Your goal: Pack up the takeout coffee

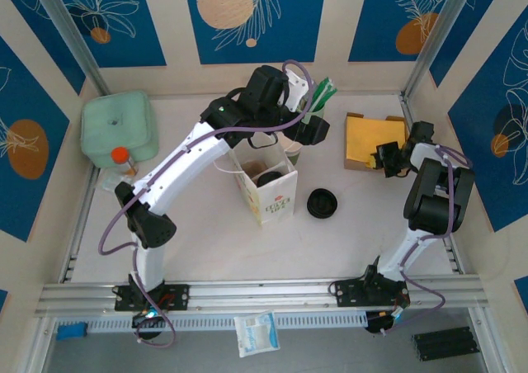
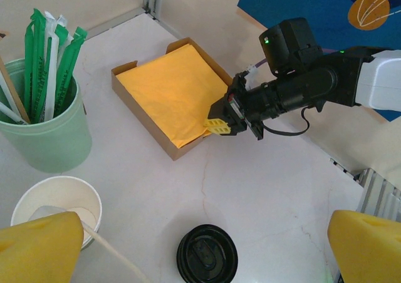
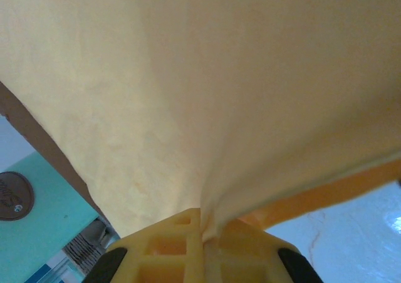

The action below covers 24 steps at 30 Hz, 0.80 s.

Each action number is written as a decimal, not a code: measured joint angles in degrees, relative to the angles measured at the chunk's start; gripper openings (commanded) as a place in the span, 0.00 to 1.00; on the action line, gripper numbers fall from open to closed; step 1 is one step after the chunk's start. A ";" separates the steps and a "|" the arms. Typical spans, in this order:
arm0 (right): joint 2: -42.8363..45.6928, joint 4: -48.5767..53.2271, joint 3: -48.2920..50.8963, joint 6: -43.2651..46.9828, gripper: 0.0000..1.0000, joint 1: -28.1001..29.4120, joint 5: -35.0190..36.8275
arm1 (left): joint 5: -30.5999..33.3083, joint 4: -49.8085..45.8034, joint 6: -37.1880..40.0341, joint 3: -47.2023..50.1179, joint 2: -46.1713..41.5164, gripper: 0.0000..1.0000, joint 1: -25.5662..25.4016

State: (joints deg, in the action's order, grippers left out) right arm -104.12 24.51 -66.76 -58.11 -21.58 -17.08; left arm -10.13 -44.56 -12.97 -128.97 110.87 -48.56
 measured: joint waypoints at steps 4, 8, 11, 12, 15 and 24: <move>2.75 0.59 -0.35 0.04 0.00 -0.26 -0.26 | 0.00 -0.02 -0.02 0.00 0.00 0.99 0.00; 7.39 1.16 -2.97 0.48 0.00 -0.31 -0.35 | 0.02 -0.02 -0.02 0.00 0.00 0.99 0.00; 10.34 1.46 -5.11 0.85 0.00 -0.31 -0.55 | 0.02 -0.02 -0.02 0.00 0.00 0.99 0.00; 11.19 1.55 -5.57 0.92 0.00 -0.31 -0.63 | 0.04 -0.02 -0.02 0.00 0.00 0.99 0.00; 13.70 2.05 -6.19 1.11 0.00 -0.31 -1.07 | 0.04 -0.02 -0.02 0.00 0.00 0.99 0.00; 21.77 5.77 -7.87 1.57 0.00 -0.02 -2.27 | 0.33 -0.04 -0.17 0.00 -0.02 0.99 0.00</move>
State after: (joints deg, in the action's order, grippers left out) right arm -82.35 30.28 -74.63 -56.53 -21.61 -19.35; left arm -9.80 -44.60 -13.15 -128.97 110.85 -48.56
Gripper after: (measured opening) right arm 0.051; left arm 0.994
